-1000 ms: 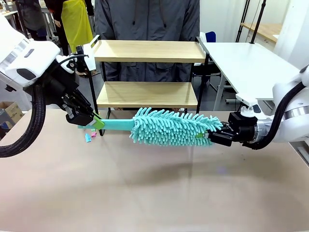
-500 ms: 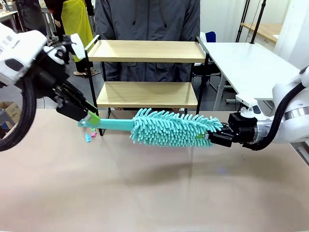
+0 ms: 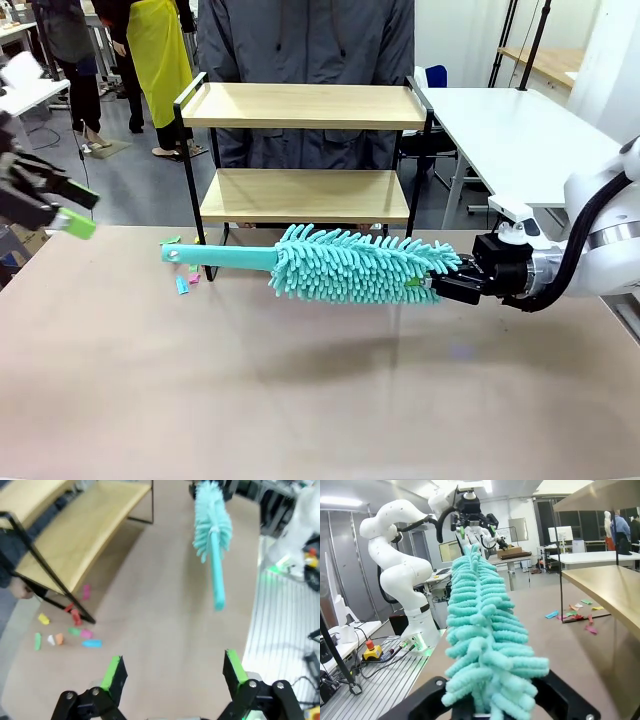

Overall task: Clean the shelf.
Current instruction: Hand the Duster back to the human.

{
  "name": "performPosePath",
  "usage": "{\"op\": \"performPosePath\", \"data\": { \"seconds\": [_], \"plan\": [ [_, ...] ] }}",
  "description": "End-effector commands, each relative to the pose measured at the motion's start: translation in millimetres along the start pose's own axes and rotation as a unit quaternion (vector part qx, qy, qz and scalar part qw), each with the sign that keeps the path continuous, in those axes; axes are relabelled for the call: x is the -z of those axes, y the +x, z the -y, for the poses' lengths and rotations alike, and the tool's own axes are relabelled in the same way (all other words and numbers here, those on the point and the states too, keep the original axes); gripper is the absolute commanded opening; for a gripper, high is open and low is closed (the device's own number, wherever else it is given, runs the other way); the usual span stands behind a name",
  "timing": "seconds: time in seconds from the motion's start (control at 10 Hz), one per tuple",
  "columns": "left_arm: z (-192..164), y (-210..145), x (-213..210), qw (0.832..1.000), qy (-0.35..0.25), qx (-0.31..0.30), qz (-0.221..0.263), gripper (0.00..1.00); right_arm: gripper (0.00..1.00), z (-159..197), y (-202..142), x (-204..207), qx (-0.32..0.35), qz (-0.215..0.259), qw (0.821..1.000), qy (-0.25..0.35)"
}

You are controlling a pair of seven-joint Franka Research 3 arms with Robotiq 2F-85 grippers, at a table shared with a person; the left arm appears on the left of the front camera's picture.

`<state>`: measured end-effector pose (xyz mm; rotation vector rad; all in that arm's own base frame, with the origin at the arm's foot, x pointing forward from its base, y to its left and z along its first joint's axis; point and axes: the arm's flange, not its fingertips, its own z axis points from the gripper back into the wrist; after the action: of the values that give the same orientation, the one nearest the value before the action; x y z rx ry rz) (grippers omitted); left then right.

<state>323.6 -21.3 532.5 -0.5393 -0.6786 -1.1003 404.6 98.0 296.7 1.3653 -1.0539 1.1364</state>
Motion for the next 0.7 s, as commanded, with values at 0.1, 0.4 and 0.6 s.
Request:
{"op": "performPosePath", "data": {
  "seconds": [0.1,0.4,0.6],
  "plan": [
    [-10.9,-48.5,-0.3,0.999,-0.013,0.040,0.005,1.00,0.00,0.4,2.9,0.9,-0.004,-0.001,1.000,0.001],
    [-18.5,-35.5,-16.2,1.000,0.001,0.020,0.008,1.00,0.17,-5.0,35.0,-1.8,-0.020,0.000,1.000,-0.012],
    [-18.5,-35.5,-16.2,1.000,0.001,0.020,0.008,1.00,0.17,-17.8,111.8,-13.1,-0.056,-0.017,0.997,-0.057]
  ]
}}
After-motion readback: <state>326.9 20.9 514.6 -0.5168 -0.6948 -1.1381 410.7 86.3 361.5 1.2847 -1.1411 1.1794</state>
